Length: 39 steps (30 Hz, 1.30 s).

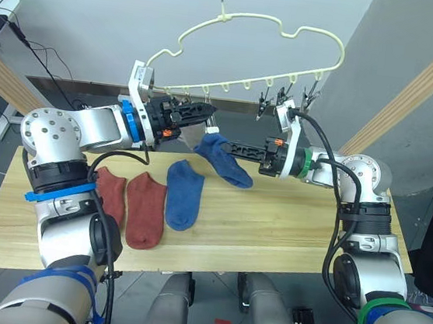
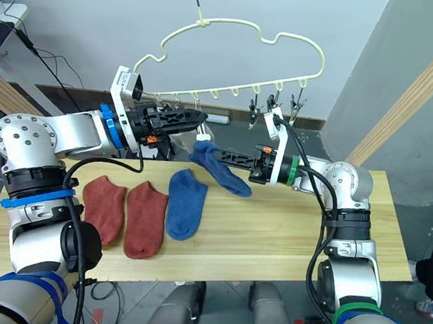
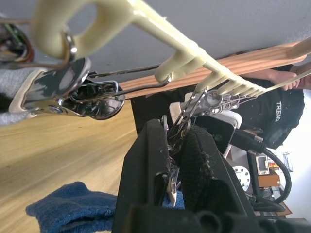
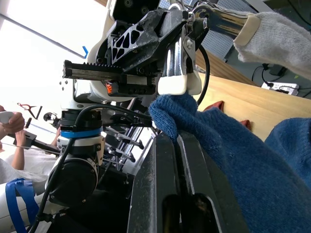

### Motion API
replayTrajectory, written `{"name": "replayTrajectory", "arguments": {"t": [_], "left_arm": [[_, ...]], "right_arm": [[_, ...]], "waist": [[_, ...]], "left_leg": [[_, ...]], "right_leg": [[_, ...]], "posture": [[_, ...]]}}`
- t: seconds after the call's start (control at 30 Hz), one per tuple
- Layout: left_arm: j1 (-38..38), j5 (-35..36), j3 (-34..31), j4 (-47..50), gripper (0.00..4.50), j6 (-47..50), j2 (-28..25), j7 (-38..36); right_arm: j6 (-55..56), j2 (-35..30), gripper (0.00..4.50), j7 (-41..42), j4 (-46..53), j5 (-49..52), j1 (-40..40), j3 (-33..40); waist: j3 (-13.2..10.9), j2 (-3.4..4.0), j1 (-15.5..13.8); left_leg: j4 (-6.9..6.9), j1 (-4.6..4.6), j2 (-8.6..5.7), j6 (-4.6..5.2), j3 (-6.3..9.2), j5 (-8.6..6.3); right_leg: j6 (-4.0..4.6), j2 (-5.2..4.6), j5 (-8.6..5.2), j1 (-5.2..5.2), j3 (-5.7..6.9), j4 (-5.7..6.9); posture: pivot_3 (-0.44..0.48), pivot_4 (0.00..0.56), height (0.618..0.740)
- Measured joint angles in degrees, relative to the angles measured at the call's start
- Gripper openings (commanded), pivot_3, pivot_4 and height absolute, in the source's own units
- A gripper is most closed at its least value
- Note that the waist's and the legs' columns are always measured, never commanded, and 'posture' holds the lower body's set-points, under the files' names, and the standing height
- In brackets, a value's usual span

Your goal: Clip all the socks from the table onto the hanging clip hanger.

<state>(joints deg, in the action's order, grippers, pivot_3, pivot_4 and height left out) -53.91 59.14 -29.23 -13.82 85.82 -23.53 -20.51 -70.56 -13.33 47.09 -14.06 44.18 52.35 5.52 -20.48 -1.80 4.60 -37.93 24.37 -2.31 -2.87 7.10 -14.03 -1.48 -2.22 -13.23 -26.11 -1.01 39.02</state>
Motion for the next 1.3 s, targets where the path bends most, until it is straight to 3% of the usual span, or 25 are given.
{"name": "replayTrajectory", "arguments": {"t": [0.03, 0.1, 0.53, 0.67, 0.77, 0.87, 0.9, 1.13, 1.3], "left_arm": [[0.02, -0.07, 0.26, 0.05, 0.28, -0.08, -0.13, -0.32], [0.05, -0.09, 0.81, 0.15, 0.99, -0.24, -0.5, -1.08], [2.04, -0.64, 2.82, 0.47, 4.36, 1.12, -1.44, -1.75], [6.32, -0.77, 6.97, 9.18, 4.45, -0.15, -6.56, -5.1], [10.01, -3.03, 11.75, 18.51, 4.5, -5.06, -11.47, -8.7], [12.0, -6.32, 14.67, 23.46, 4.5, -11.3, -12.2, -9.57], [12.81, -7.31, 15.38, 24.64, 4.5, -12.92, -12.53, -9.74], [20.97, -15.8, 18.89, 31.95, 4.5, -27.42, -13.65, -11.37], [27.4, -18.57, 18.57, 37.56, 4.5, -34.35, -14.06, -12.29]], "right_arm": [[0.01, 0.05, 0.05, -0.06, 0.0, 0.0, 0.0, 0.0], [0.07, 0.08, 0.0, -0.14, 0.0, -0.04, 0.0, -0.01], [1.19, 0.26, 0.0, -1.06, 0.0, -0.21, 0.03, -0.03], [5.39, 1.24, 0.0, -3.3, 0.16, -2.78, -0.05, -0.79], [8.96, 1.85, 0.6, -6.14, 1.11, -5.51, -0.89, -2.1], [10.03, 2.84, 1.68, -8.17, 3.7, -6.62, -2.75, -3.2], [10.1, 2.69, 1.86, -8.44, 5.31, -6.94, -3.57, -3.84], [11.47, -3.74, 4.07, -12.25, 24.64, -11.04, -14.93, -9.65], [12.5, -2.72, 4.07, -24.83, 38.93, -17.54, -19.59, -9.67]], "waist": [[0.0, 0.0, 0.0], [0.0, 0.0, 0.01], [-0.01, 0.0, 0.01], [-0.01, 0.0, 0.42], [-0.01, 0.01, 0.14], [0.0, 0.01, -0.3], [0.0, 0.01, -0.39], [-0.01, 0.01, -1.44], [-0.01, 0.01, -1.37]], "left_leg": [[0.0, 0.0, 0.0, 0.0, 0.0, 0.0], [0.0, 0.0, 0.0, 0.0, 0.0, 0.0], [0.01, 0.05, 0.01, 0.0, 0.01, 0.0], [0.1, 0.04, 0.06, -0.13, -0.03, 0.06], [0.13, 0.05, 0.06, -0.18, -0.02, 0.09], [0.06, 0.07, 0.01, -0.18, -0.01, 0.09], [0.07, 0.07, 0.02, -0.18, 0.0, 0.09], [0.09, 0.14, 0.02, -0.18, 0.07, 0.09], [0.09, 0.13, 0.07, -0.18, 0.28, 0.09]], "right_leg": [[0.0, 0.0, 0.0, 0.0, 0.0, 0.0], [0.0, 0.0, 0.0, 0.0, 0.0, 0.0], [0.0, 0.0, 0.0, -0.06, 0.0, -0.01], [0.0, 0.02, 0.0, -0.13, -0.09, -0.02], [0.01, 0.01, 0.0, -0.14, -0.07, -0.05], [0.0, -0.01, 0.0, -0.1, -0.07, -0.06], [0.0, -0.02, 0.0, -0.1, -0.07, -0.07], [0.0, -0.04, -0.01, -0.13, -0.04, -0.14], [-0.01, 0.0, -0.02, -0.13, 0.02, -0.09]], "posture": [[-0.071, 0.364, 0.74], [-0.072, 0.365, 0.74], [-0.068, 0.357, 0.74], [-0.063, 0.349, 0.74], [-0.049, 0.349, 0.74], [-0.039, 0.341, 0.74], [-0.039, 0.341, 0.74], [-0.027, 0.354, 0.74], [-0.02, 0.365, 0.74]]}}
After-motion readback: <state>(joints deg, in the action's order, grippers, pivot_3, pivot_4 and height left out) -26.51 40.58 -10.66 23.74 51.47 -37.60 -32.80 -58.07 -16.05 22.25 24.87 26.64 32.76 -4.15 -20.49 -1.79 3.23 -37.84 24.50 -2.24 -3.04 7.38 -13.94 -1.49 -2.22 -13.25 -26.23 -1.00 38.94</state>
